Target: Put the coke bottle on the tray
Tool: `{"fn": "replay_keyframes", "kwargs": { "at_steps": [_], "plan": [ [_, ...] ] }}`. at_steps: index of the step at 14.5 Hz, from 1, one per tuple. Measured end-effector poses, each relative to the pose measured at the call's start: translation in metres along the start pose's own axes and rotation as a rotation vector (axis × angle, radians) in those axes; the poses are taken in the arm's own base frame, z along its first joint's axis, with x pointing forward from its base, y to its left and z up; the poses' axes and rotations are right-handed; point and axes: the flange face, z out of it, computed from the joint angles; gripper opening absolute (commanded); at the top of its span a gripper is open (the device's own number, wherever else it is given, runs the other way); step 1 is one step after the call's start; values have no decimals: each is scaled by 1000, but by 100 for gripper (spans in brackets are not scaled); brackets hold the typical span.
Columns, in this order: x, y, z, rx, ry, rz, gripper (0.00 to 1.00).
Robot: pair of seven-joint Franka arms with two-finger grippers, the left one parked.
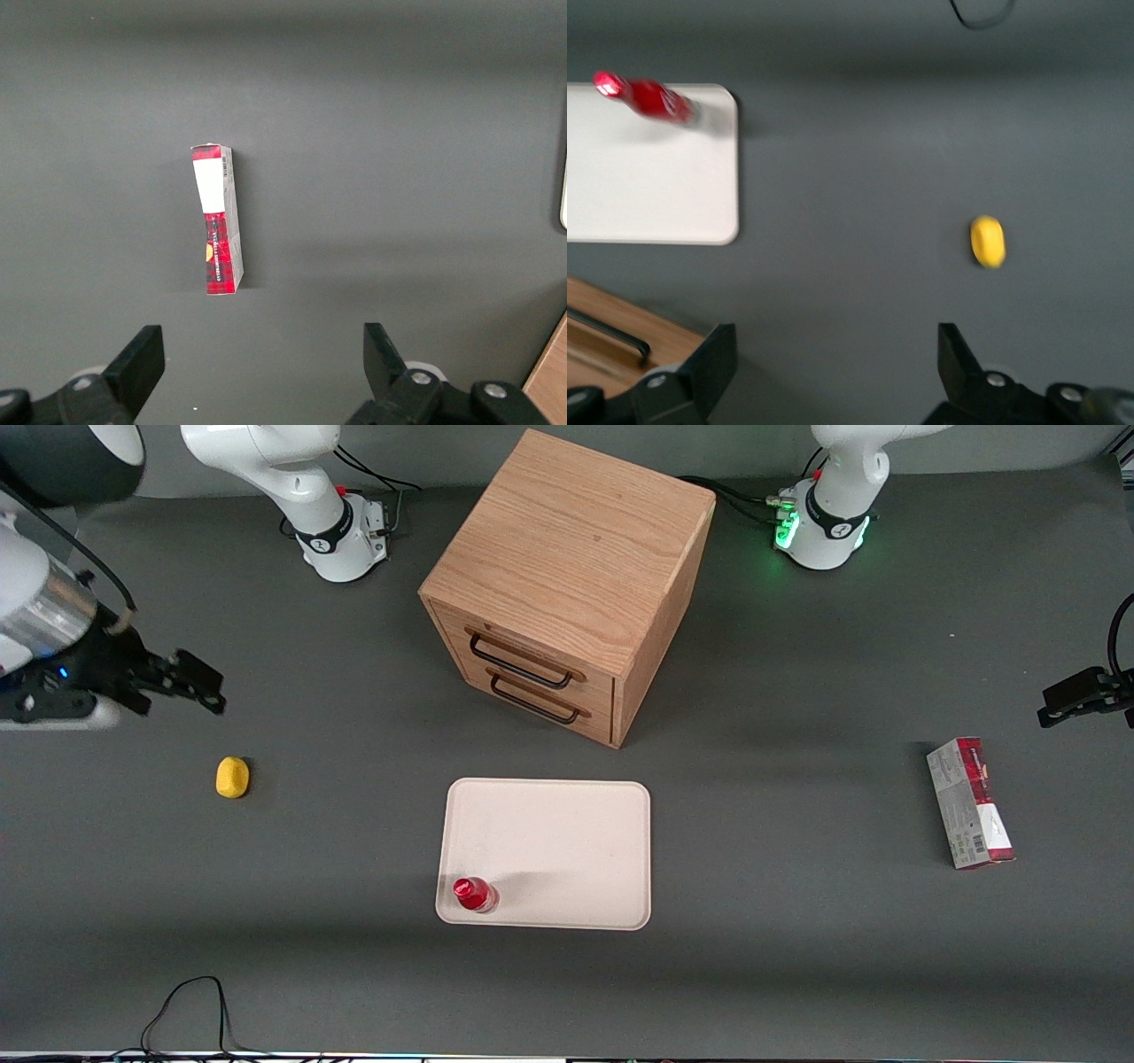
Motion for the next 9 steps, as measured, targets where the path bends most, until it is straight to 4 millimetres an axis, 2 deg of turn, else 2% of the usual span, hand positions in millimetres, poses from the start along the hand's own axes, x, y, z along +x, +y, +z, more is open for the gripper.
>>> {"fn": "replay_keyframes", "kwargs": {
  "at_steps": [2,4,6,9],
  "plan": [
    [-29,16,6,3,-13,18,100],
    [-43,34,11,8,-27,23,100],
    [-45,46,13,13,-32,22,100],
    [-43,46,17,13,-35,21,100]
  ]
}}
